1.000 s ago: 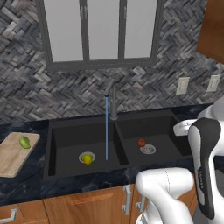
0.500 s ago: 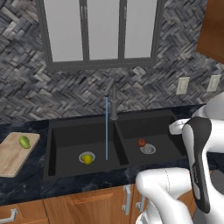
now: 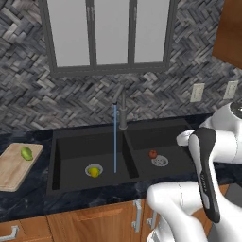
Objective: Pick the mango, apple, pear from the sink and place them on the cutting board to airdry. Then turn off the sink faucet.
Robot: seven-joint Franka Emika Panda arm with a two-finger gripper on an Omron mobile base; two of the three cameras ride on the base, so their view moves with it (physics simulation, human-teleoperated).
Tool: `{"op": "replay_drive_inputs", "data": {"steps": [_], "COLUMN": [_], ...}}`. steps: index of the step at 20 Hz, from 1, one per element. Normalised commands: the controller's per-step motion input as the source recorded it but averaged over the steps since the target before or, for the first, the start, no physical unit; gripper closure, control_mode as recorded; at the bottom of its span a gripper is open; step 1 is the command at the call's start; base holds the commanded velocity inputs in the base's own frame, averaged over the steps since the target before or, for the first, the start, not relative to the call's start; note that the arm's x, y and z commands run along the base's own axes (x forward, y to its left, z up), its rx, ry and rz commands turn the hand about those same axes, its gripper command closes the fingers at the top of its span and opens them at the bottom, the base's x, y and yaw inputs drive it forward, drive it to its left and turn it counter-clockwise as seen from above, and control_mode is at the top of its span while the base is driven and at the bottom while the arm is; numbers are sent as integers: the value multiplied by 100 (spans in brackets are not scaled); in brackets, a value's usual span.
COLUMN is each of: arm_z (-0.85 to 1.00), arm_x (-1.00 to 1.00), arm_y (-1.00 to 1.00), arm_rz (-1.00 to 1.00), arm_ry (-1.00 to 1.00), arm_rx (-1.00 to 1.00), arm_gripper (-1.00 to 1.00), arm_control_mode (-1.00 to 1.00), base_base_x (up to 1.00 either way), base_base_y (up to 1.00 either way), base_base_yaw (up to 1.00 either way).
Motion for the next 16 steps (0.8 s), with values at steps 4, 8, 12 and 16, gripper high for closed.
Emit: {"op": "replay_drive_inputs", "data": {"steps": [4, 8, 12, 16], "arm_z": [-26, -29, -30, -32], "arm_x": [27, 29, 28, 29], "arm_y": [-2, -1, -2, -3], "arm_rz": [0, 0, 0, 0], "arm_ry": [0, 0, 0, 0], "arm_rx": [0, 0, 0, 0], "arm_gripper": [-100, -100, -100, -100], "arm_control_mode": [-100, -100, -100, -100], "base_base_x": [0, 0, 0, 0], "base_base_y": [0, 0, 0, 0], "base_base_yaw": [0, 0, 0, 0]}}
